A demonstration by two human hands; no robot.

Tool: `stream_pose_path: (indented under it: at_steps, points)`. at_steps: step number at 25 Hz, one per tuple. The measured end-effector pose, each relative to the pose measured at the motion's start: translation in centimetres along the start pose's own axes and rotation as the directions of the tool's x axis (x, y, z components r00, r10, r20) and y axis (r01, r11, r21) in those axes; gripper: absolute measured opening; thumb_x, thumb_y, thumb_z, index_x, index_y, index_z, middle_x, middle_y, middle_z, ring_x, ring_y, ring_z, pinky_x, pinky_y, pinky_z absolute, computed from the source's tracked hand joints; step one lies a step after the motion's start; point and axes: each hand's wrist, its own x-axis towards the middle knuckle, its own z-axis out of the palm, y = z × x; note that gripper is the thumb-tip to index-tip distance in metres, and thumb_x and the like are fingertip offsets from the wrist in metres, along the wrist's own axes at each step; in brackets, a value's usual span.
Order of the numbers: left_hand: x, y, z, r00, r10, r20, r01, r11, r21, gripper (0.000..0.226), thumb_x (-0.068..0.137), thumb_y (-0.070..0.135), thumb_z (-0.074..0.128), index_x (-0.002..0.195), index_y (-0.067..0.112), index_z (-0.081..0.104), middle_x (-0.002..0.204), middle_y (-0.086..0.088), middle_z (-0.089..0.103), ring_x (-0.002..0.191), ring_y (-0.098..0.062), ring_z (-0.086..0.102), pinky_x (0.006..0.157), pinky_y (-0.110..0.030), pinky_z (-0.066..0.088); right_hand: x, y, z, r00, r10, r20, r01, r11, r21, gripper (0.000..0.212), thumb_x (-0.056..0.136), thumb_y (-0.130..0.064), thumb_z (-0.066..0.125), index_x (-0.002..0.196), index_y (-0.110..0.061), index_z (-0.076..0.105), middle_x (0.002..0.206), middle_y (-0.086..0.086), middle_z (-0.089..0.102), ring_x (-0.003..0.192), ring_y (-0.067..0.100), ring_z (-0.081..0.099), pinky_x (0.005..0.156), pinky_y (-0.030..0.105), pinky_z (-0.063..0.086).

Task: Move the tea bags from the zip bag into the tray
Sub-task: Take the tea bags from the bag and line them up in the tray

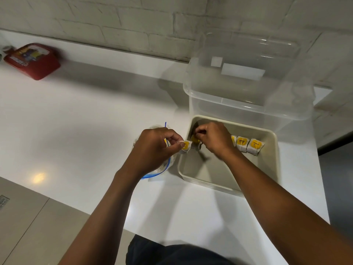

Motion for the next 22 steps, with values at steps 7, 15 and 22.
stream_pose_path:
  at_steps: [7,15,22]
  points:
    - [0.2,0.0,0.1,1.0,-0.01,0.003,0.01,1.0,-0.002,0.007,0.083,0.028,0.079,0.079,0.032,0.073,0.068,0.019,0.063,0.067,0.003,0.055,0.062,-0.009,0.034,-0.4,-0.1,-0.5,0.999,-0.029,-0.035,0.023,0.987,-0.159,0.025,0.09,-0.037,0.065,0.113,-0.034,0.072,0.104,-0.004,0.074,0.096,0.023,0.067,0.079,0.033,0.055]
    - [2.0,1.2,1.4,0.998,-0.019,0.056,0.017,1.0,0.027,0.009,0.085,0.04,0.074,0.086,0.031,0.076,0.072,0.014,0.068,0.068,0.0,0.058,0.066,-0.023,0.043,-6.8,-1.6,-7.0,0.961,-0.093,0.259,-0.105,0.747,0.657,0.029,0.091,-0.008,0.066,0.116,-0.022,0.07,0.104,-0.003,0.074,0.063,0.002,0.059,0.052,0.016,0.045]
    - [2.8,2.5,2.9,0.999,-0.044,0.005,0.042,0.983,0.176,0.032,0.083,0.055,0.067,0.111,0.039,0.069,0.091,0.018,0.073,0.094,-0.009,0.065,0.078,-0.03,0.051,-5.6,1.8,-5.6,0.995,0.094,-0.015,-0.077,0.892,0.446,0.002,0.081,-0.022,0.076,0.081,-0.024,0.075,0.076,-0.008,0.073,0.071,0.008,0.065,0.074,0.031,0.052]
